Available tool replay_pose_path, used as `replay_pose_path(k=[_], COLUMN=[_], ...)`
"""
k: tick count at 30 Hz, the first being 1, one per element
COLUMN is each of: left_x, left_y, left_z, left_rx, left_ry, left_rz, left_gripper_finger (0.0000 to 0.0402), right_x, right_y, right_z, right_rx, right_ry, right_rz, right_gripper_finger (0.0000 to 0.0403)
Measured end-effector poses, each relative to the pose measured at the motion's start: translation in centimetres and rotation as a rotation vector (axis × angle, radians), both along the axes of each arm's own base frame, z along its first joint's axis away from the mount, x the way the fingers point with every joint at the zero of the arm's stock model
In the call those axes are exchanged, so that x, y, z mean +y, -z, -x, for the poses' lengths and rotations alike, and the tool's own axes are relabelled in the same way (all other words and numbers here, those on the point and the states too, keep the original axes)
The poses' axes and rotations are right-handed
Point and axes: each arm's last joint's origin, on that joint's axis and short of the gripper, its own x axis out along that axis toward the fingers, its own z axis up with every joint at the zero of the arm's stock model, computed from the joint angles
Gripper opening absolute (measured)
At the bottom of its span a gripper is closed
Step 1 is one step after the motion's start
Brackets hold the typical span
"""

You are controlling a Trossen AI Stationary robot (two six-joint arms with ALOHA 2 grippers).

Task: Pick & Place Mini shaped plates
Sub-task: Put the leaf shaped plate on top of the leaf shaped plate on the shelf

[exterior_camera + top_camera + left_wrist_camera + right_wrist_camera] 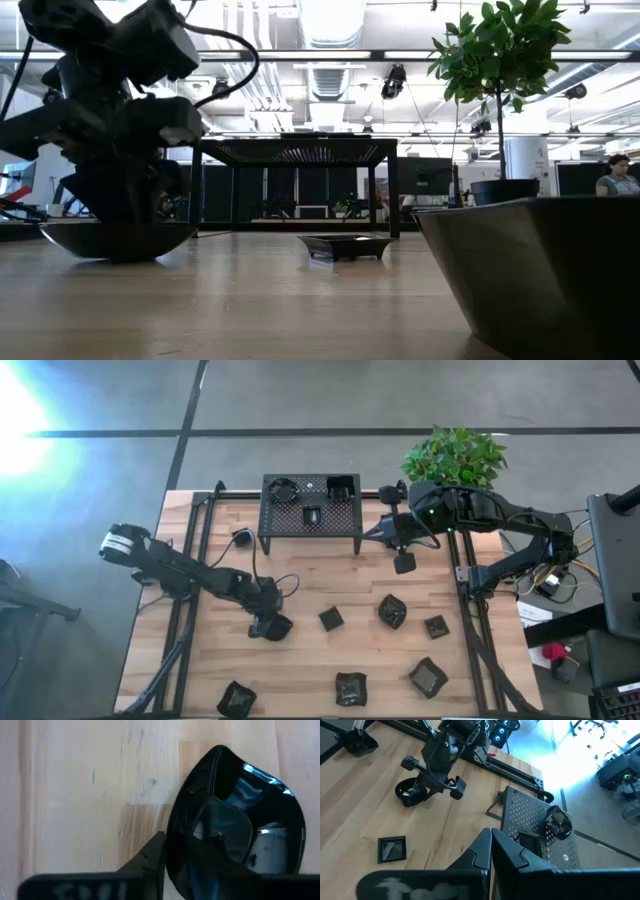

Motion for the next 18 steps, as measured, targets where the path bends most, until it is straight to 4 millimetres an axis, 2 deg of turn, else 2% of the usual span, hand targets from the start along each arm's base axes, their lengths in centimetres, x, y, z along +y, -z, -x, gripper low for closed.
replay_pose_path(k=[4,11,18], left_x=[-0.1,0.0,0.1], left_y=[-0.1,-1.2,-4.0], left_z=[-0.1,0.4,1.0], left_rx=[-0.008,-0.038,-0.111], left_ry=[0.006,-0.009,-0.032], left_rz=[0.016,0.035,0.062], left_gripper_finger=[0.0009,0.0001,0.0], right_x=[0.0,0.0,0.0], right_y=[0.0,0.0,0.0], right_z=[0.0,0.0,0.0], right_rx=[0.0,0.0,0.0], right_ry=[0.0,0.0,0.0], right_rz=[0.0,0.0,0.0], right_gripper_finger=[0.0008,0.0008,0.0008])
